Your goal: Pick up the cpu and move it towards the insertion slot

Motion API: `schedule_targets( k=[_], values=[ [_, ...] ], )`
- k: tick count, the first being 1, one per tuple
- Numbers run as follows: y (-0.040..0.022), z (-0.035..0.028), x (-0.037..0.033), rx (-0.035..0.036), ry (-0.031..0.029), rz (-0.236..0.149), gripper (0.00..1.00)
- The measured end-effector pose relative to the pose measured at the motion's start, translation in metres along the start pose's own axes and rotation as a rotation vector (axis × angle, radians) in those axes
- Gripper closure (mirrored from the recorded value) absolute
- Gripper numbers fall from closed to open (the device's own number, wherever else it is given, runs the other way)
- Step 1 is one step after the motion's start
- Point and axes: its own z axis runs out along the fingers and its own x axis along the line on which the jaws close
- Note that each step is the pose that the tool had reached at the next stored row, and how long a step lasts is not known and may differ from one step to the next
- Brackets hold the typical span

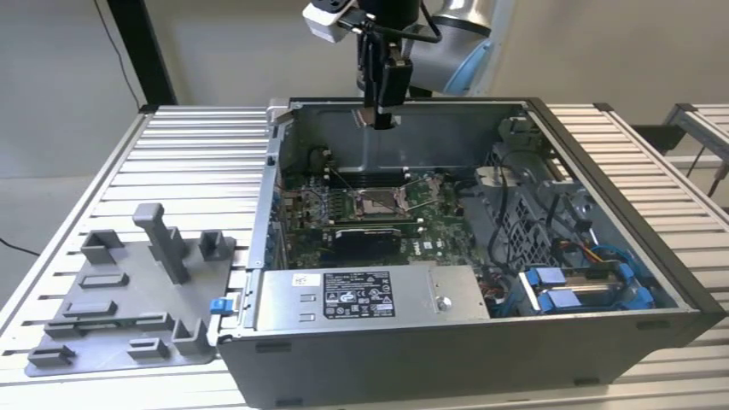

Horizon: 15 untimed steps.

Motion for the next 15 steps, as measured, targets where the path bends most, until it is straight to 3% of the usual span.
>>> schedule_targets(
  k=[5, 7, 15],
  values=[
    [0.0, 0.0005, 0.0, 0.0015, 0.0007, 0.096, 1.0],
    [0.0, 0.0008, 0.0, 0.0025, 0.0011, 0.158, 1.0],
    [0.0, 0.0014, 0.0, 0.0043, 0.002, 0.274, 1.0]
  ],
)
